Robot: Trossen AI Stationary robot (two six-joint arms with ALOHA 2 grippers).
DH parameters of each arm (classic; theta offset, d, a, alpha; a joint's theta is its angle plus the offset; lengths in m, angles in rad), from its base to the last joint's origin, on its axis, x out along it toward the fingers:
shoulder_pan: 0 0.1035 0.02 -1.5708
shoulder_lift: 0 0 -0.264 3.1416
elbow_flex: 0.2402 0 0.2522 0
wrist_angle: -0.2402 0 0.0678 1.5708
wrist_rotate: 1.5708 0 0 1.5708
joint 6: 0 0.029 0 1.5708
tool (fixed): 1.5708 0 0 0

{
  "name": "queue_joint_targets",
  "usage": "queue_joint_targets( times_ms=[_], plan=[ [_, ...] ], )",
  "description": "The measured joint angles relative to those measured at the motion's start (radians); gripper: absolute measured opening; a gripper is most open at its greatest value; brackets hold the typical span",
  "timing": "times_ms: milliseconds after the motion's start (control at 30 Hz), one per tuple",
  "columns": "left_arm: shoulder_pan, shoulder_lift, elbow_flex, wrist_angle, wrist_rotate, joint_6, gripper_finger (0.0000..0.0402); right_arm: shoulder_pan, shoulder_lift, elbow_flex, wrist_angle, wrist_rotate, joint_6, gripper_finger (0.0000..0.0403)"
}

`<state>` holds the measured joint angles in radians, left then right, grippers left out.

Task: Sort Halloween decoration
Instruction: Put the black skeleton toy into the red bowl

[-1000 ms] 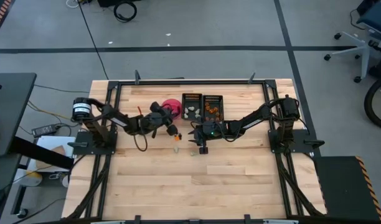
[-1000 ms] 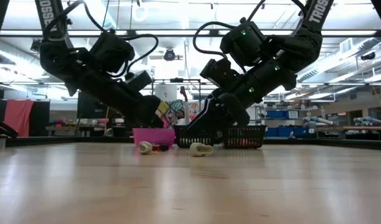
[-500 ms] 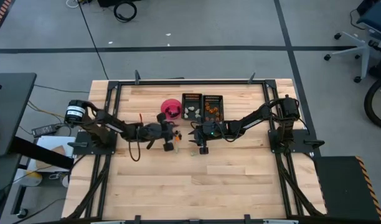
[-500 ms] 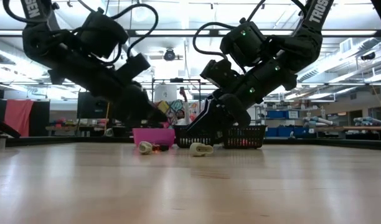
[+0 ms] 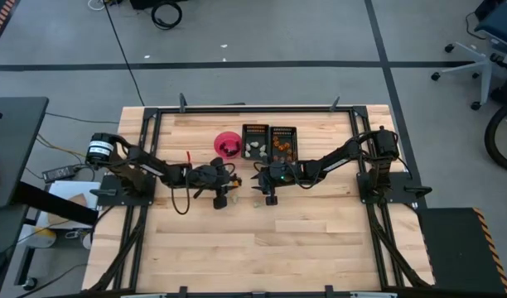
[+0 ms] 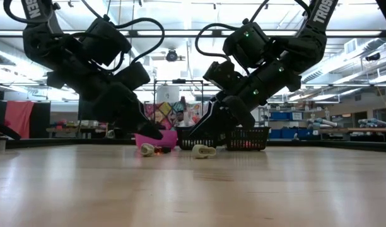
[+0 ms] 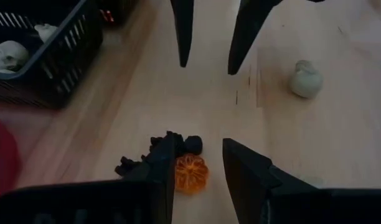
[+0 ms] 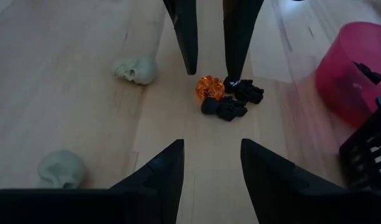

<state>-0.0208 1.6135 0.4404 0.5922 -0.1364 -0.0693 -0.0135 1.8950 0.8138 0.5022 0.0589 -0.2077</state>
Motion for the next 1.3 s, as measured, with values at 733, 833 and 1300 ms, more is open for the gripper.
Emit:
queue_joint_targets(
  times_ms=[733, 833, 1300],
  plan=[
    [-0.005, 0.004, 0.000, -0.053, -0.193, -0.067, 0.0157, 0.001, 0.000, 0.000, 0.020, 0.000, 0.008, 0.0162],
    [-0.002, 0.004, 0.000, -0.051, -0.193, -0.098, 0.0158, 0.001, 0.000, 0.000, 0.021, 0.000, 0.007, 0.0162],
    [0.014, 0.105, 0.000, 0.032, -0.222, -0.230, 0.0158, 0.001, 0.000, 0.000, 0.034, -0.008, 0.021, 0.0162]
  ],
)
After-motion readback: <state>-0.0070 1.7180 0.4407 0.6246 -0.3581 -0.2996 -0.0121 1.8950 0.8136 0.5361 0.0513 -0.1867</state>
